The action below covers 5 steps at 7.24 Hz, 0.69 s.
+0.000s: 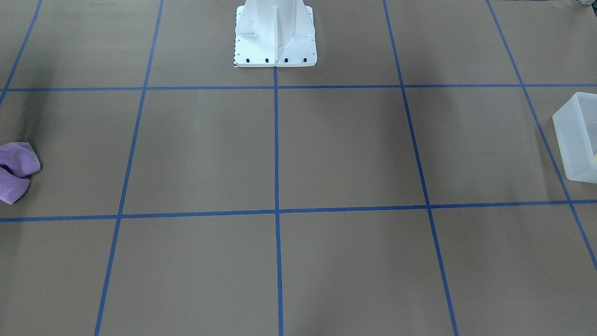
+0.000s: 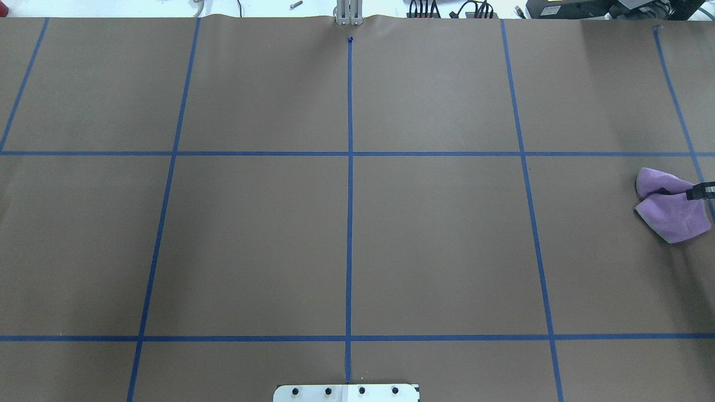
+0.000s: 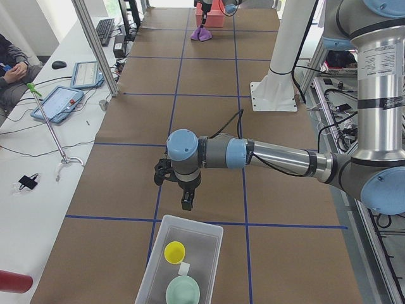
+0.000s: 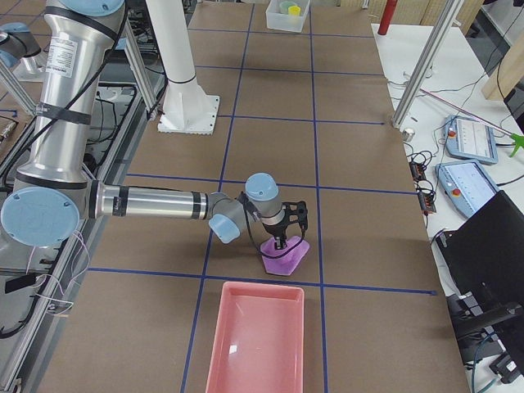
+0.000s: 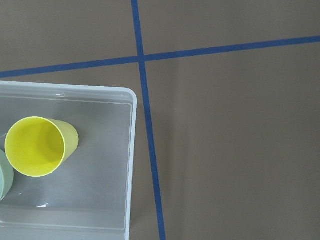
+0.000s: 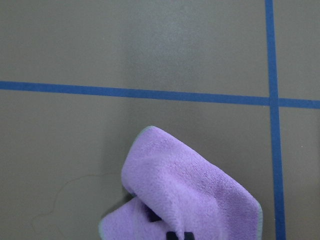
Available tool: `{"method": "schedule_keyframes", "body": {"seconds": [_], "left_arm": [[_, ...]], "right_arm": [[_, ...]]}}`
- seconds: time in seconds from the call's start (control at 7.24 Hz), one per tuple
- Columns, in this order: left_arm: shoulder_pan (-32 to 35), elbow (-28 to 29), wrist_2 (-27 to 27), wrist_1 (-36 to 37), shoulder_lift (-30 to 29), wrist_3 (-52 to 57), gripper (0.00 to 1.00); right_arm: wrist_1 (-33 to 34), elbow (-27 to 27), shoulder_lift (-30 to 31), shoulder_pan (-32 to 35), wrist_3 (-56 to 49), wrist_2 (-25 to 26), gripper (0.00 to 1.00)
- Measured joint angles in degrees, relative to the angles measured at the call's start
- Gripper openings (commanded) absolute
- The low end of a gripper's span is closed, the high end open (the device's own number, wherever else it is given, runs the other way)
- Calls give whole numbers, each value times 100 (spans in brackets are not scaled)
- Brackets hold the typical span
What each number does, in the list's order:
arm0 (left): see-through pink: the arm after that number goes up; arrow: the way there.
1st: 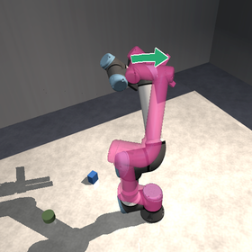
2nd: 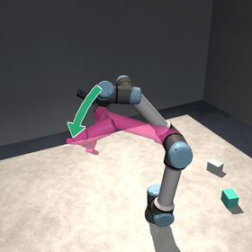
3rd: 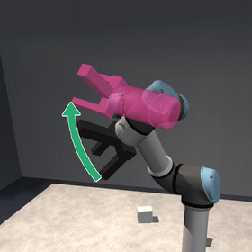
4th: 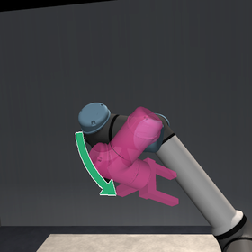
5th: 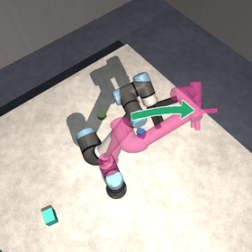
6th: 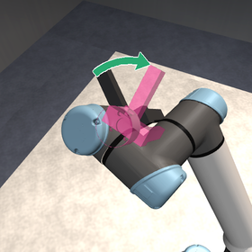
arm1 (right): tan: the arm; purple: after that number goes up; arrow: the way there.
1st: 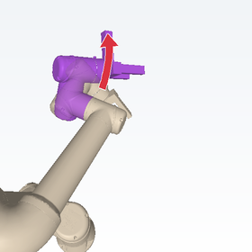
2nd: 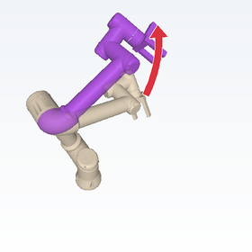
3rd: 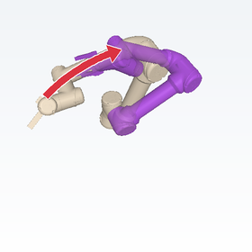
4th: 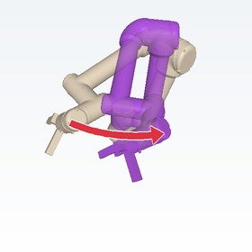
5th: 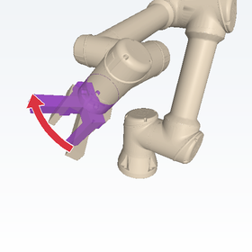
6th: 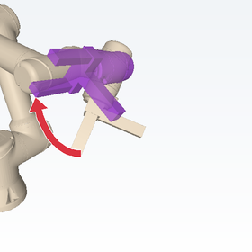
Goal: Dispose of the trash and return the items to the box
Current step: 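Grasp the purple cloth with the right gripper and lift it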
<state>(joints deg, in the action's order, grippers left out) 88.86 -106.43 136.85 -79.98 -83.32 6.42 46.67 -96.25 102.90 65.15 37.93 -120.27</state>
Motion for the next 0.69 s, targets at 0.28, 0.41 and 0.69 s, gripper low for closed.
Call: {"method": "schedule_keyframes", "body": {"seconds": [0.28,0.41,0.69], "left_arm": [[0,2,0,0,0,0,98],[0,2,-2,0,9,0,98],[0,2,-10,0,103,0,98]], "right_arm": [[67,-246,-17,176,-9,-148,0],[122,-382,-15,487,-37,-451,0],[284,-537,40,1220,-370,-1162,0]]}}
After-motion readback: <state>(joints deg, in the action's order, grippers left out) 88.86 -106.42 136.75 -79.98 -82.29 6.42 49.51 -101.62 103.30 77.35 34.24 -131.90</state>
